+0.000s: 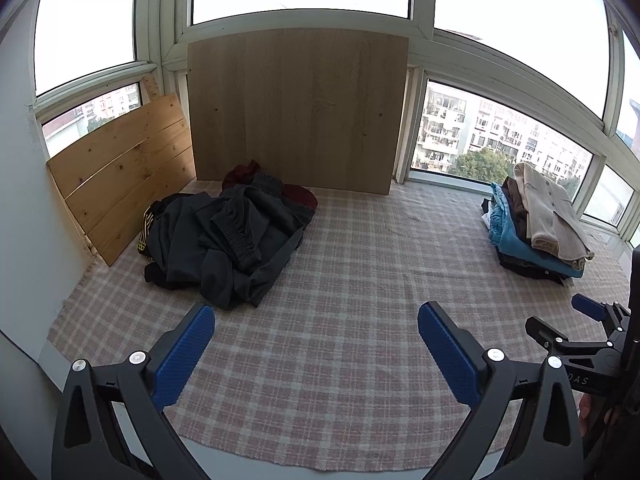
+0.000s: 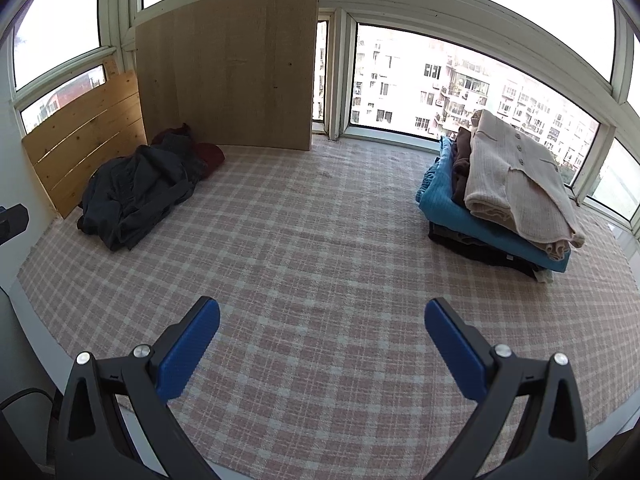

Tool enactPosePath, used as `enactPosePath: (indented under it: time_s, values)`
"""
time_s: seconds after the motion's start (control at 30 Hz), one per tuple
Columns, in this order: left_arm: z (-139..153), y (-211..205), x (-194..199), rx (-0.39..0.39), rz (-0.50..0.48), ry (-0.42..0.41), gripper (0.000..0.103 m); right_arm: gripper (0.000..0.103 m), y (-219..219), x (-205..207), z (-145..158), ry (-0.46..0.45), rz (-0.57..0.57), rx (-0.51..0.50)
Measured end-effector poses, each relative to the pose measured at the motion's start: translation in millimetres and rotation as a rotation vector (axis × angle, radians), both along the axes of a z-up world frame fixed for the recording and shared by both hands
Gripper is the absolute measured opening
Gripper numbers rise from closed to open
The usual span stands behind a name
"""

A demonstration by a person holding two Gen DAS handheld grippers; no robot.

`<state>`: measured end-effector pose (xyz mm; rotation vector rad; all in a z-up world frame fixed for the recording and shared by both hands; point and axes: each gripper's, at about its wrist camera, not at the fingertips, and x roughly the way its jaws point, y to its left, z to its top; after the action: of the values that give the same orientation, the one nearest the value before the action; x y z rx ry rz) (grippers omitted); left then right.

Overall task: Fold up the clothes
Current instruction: 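Move both grippers toward the pile of dark clothes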

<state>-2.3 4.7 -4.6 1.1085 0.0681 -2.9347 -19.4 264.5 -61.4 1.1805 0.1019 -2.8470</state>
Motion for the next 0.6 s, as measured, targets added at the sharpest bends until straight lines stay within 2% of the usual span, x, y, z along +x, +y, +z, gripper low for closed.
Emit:
enactPosePath:
  time_s: [0.33,0.6]
  values:
    - [2,-16,4,-0.025,0.101,0.0,0.102,0.103,-16,-14,4,0.003,0.08,-0.013]
    - [6,-51,5,-0.047,0.2,-0.001,0.102,0.103,-48,-30,11,0.021,0.176,-0.031]
